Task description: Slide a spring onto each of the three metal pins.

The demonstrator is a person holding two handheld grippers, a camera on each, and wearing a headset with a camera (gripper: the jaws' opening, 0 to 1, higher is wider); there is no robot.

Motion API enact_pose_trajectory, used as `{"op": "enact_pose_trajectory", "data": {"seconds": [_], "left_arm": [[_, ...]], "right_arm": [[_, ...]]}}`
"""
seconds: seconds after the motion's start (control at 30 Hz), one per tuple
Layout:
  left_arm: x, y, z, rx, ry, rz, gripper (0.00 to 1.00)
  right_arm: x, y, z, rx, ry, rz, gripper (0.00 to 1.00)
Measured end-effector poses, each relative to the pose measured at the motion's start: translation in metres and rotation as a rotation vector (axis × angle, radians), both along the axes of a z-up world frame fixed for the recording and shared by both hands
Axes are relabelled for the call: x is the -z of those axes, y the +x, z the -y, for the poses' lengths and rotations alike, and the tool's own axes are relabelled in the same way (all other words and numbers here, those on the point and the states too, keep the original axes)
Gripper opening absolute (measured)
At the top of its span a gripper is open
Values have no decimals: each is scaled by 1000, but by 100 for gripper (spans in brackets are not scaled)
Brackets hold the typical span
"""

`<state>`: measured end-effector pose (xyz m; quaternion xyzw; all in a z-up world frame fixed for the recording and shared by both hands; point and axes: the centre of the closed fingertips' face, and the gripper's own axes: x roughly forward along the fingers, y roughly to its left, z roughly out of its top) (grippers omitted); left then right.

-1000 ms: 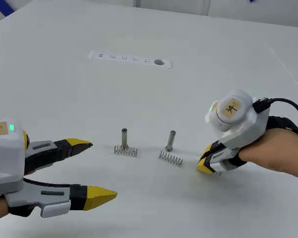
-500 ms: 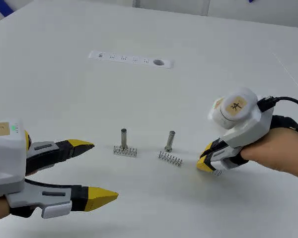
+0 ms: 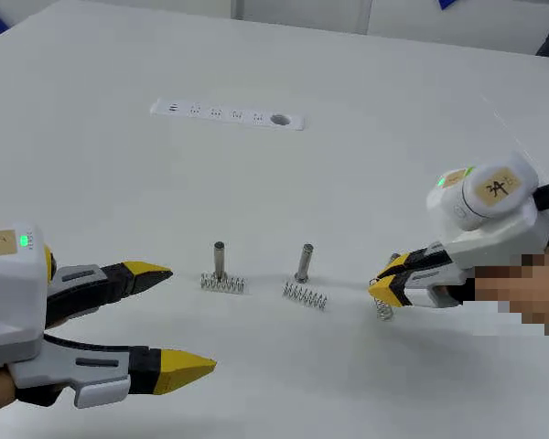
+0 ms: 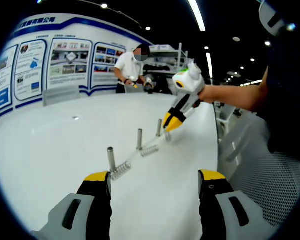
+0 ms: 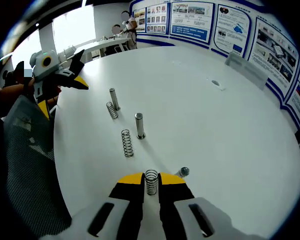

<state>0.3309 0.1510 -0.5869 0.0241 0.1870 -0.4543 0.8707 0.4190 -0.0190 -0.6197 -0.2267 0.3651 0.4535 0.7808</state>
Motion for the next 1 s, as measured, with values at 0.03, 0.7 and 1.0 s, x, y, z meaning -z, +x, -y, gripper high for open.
{"op": "enact_pose_trajectory", "data": {"seconds": [0.03, 0.7, 1.0], "left_arm": [[0, 0, 0, 2, 1, 0, 72], [-4, 0, 2, 10, 21, 4, 72], [-6, 2, 5, 12, 25, 8, 72]], "right_arm": [[0, 0, 2, 9, 6, 2, 12], [-3, -5, 15, 60, 53, 2, 12], [-23, -5, 16, 71, 97, 17, 12]]}}
